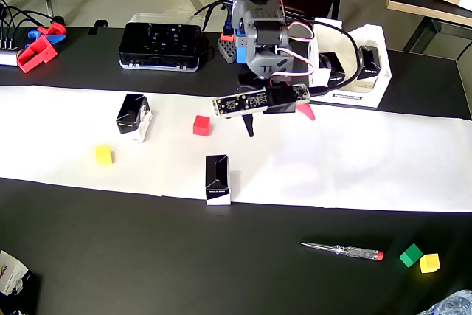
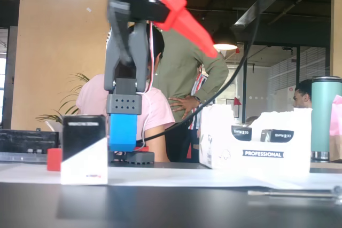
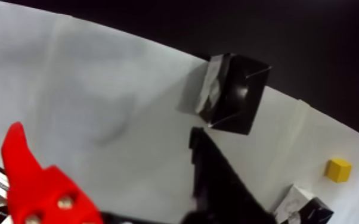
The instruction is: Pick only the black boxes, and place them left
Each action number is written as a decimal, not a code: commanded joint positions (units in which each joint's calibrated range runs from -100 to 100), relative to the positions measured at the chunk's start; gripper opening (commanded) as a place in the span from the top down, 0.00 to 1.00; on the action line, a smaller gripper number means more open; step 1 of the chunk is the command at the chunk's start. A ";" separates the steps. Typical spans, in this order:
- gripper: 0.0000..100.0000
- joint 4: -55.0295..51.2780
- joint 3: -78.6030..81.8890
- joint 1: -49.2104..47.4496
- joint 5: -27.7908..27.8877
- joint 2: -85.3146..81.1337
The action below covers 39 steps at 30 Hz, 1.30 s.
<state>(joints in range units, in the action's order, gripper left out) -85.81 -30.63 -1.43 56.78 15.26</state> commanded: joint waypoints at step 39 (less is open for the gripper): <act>0.84 6.64 -20.61 -3.90 -0.57 24.05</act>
<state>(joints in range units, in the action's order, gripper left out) -77.62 -44.40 -3.09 56.68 44.30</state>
